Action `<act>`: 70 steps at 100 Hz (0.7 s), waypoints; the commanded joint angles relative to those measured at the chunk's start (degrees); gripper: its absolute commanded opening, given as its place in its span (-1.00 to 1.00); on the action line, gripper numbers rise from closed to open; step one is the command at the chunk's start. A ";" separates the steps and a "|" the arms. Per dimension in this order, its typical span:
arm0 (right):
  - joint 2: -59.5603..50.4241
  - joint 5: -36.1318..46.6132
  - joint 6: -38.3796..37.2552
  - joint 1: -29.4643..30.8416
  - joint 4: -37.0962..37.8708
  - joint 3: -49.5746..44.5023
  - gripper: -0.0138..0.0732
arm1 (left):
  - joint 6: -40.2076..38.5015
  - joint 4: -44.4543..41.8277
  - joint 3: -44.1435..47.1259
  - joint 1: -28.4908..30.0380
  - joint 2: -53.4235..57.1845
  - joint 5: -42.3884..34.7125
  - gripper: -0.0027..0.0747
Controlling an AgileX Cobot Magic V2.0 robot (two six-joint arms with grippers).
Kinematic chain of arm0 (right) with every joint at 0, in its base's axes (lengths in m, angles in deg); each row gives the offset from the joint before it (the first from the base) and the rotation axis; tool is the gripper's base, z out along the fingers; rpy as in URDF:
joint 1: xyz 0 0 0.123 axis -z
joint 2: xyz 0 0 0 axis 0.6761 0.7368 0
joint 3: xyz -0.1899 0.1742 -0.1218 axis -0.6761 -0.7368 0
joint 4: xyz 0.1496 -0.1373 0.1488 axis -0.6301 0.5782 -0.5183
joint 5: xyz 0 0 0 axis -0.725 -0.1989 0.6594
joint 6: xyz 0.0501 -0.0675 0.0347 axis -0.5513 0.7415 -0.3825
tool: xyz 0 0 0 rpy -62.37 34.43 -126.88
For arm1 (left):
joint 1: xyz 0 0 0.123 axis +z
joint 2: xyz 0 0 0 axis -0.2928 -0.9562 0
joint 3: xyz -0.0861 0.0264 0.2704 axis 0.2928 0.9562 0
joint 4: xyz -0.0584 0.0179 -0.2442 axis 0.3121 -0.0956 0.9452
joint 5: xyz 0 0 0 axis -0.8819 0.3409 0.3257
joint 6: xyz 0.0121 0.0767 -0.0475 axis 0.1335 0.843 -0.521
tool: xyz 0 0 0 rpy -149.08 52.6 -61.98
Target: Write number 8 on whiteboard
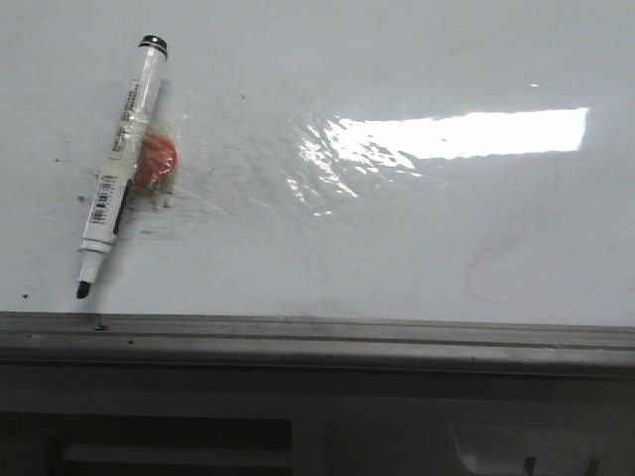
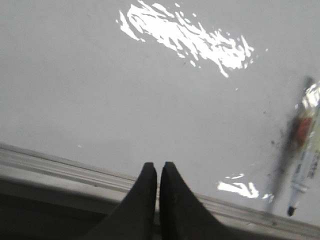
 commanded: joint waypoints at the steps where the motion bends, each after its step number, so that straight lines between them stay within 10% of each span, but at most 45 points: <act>1: -1.20 8.64 0.39 0.35 -5.77 -0.81 -0.83 | 0.03 7.08 1.84 -0.03 1.72 -5.06 -0.98; 70: -1.20 11.80 0.39 0.35 -29.23 2.34 -0.83 | 0.14 21.74 1.13 -0.03 1.72 -9.53 -0.98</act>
